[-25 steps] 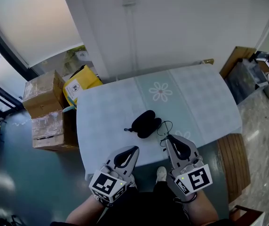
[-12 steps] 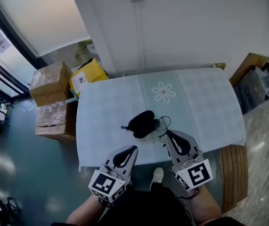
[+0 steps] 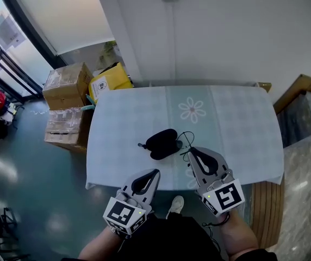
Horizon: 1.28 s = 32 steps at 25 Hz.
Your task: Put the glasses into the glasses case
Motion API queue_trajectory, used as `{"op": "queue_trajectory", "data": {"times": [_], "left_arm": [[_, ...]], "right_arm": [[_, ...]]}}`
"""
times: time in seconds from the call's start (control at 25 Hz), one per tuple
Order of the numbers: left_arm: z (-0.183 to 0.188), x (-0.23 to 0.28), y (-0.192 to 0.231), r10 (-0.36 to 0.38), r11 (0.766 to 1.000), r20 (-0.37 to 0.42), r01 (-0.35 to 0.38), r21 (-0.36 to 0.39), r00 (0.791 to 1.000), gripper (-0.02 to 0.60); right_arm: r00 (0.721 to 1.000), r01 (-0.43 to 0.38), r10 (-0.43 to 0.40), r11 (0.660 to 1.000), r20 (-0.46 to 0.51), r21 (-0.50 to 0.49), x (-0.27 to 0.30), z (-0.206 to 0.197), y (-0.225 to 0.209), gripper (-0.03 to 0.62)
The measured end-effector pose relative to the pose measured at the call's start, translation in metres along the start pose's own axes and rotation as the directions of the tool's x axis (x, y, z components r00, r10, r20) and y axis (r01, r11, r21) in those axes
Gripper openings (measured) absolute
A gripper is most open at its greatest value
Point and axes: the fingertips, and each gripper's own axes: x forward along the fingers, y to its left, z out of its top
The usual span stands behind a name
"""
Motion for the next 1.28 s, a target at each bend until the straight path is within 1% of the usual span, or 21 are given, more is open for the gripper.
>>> {"op": "queue_trajectory", "data": {"times": [0.2,0.36,0.8,1.04,1.28], "left_arm": [[-0.003,0.000,-0.003,0.030,1.000,-0.006,-0.030,-0.007,1.000,0.026],[-0.001,0.001,0.005,0.054,0.998,-0.007,-0.055,-0.020,0.998,0.026],[-0.009,0.007,0.036,0.042,0.998,-0.014,-0.043,-0.053,0.999,0.026],[-0.016,0.007,0.057,0.031,0.997,-0.026,-0.033,-0.068,0.999,0.026],[-0.030,0.014,0.074,0.014,0.997,-0.052,-0.019,-0.080,0.999,0.026]], "right_arm": [[0.999,-0.041,0.041,0.999,-0.014,-0.006,0.008,-0.006,-0.006,0.034],[0.997,-0.061,0.061,0.998,-0.036,-0.003,0.020,-0.012,-0.010,0.034],[0.988,-0.102,0.098,0.995,-0.120,-0.022,0.060,-0.040,-0.011,0.034],[0.970,-0.155,0.147,0.988,-0.192,-0.026,0.085,-0.065,-0.005,0.034],[0.936,-0.228,0.212,0.973,-0.283,-0.027,0.109,-0.101,-0.004,0.034]]}}
